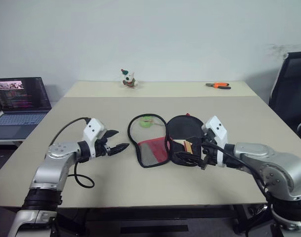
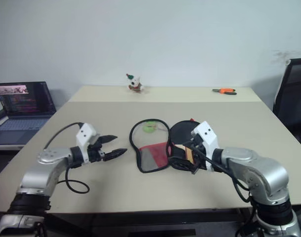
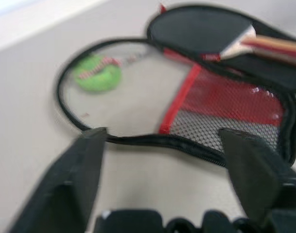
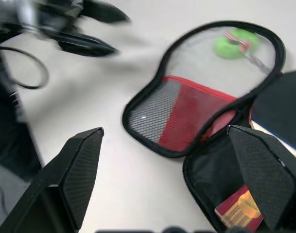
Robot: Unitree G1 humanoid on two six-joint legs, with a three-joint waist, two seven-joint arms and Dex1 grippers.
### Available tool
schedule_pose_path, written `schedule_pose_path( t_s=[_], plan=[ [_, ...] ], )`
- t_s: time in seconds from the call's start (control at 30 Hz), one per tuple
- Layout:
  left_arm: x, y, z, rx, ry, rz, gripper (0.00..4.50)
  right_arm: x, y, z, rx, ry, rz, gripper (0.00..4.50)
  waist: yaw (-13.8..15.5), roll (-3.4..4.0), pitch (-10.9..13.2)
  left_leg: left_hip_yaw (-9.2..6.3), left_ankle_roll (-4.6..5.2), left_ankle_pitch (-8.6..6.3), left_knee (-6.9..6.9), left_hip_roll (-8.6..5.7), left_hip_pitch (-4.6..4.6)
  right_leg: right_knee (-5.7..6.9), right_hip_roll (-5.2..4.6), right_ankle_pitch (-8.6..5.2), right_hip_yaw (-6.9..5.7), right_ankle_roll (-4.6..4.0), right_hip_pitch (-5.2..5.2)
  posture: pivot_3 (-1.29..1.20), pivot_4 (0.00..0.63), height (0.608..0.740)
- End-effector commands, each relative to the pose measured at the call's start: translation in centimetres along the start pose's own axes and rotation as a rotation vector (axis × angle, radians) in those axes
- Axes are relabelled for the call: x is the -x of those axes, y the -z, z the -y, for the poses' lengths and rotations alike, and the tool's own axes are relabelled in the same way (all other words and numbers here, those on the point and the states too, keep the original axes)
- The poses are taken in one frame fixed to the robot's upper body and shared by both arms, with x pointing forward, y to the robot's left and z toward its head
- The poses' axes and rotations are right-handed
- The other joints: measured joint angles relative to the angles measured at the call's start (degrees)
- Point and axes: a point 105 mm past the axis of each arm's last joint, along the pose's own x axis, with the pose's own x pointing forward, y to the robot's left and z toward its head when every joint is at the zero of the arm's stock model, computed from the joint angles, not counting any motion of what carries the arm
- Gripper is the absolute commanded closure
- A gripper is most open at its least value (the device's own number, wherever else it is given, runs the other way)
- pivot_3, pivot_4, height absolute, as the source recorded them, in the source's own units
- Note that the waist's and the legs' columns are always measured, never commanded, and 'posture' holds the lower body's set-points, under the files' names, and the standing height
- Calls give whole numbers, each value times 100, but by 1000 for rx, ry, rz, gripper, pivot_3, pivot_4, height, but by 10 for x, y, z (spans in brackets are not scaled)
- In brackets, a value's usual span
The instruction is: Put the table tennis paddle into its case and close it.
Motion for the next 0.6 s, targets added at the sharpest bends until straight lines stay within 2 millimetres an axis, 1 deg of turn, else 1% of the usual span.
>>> schedule_pose_path(
  t_s=[0.03, 0.23, 0.27, 0.43, 0.6],
  plan=[
    [-7, 2, -13, -33, -42, -33, 2107, 9, -15, 2, 62, -6, 46, 0, -2, 0, 0, 2, 0, 0, 0, 0, 0, 0, 0, 0, 0, 0, -1, 0, 150, 740],
    [-20, 21, -24, -39, -78, -131, 4383, 14, -16, 7, 80, 23, 42, 0, 10, -1, 0, 2, 0, 0, 2, -2, -2, 3, -1, 0, 0, 0, -1, 0, 150, 740],
    [-21, 22, -26, -37, -87, -140, 4478, 15, -16, 7, 81, 25, 42, 0, 12, -1, 0, 1, 0, 0, 3, -4, -3, 4, -2, 0, -1, 0, -1, 0, 150, 740],
    [-32, 28, -30, -43, -111, -167, 4478, 18, -14, 6, 94, 26, 37, 0, 18, -1, -1, -2, 0, 0, 4, -4, -4, 7, -3, 0, -1, 0, -1, 0, 150, 740],
    [-51, 24, -28, -33, -112, -142, 4478, 21, -10, 8, 108, 32, 15, 0, 24, -2, -1, -2, 0, 0, 18, -9, -6, 18, -4, 0, -4, 1, -1, 0, 150, 740]
  ],
)
